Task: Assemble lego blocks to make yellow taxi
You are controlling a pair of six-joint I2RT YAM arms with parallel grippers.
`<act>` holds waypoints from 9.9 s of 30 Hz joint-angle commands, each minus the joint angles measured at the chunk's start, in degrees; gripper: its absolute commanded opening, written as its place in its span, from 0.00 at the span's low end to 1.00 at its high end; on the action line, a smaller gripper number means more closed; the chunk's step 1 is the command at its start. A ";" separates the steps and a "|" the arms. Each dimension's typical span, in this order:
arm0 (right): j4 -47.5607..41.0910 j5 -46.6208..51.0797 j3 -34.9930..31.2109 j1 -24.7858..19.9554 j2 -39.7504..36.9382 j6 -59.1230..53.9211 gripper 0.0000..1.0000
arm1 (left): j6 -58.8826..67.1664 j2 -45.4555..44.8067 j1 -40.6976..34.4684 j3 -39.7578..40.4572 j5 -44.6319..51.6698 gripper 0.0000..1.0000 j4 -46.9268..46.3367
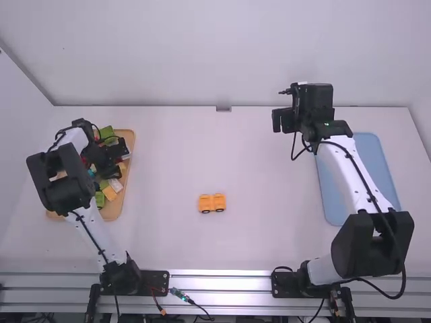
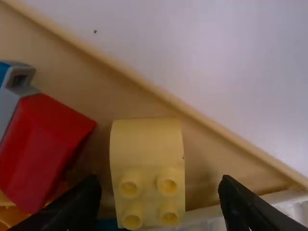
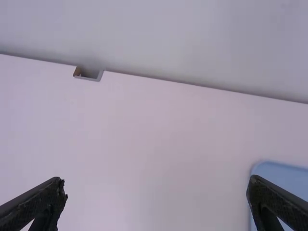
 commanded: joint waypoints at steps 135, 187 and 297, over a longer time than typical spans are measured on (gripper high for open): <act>7.39 -31.06 -33.64 -17.25 -35.82 -18.51 0.99 | -43.43 -4.04 -72.30 -9.01 -2.69 0.02 14.70; -1.66 -45.57 -34.73 0.28 -4.54 -76.56 0.99 | -27.23 -39.58 -43.36 -40.72 34.51 0.99 36.57; 33.90 -54.18 -41.48 1.68 23.44 -59.82 0.36 | -27.84 -27.14 -40.19 -66.05 40.37 0.99 79.04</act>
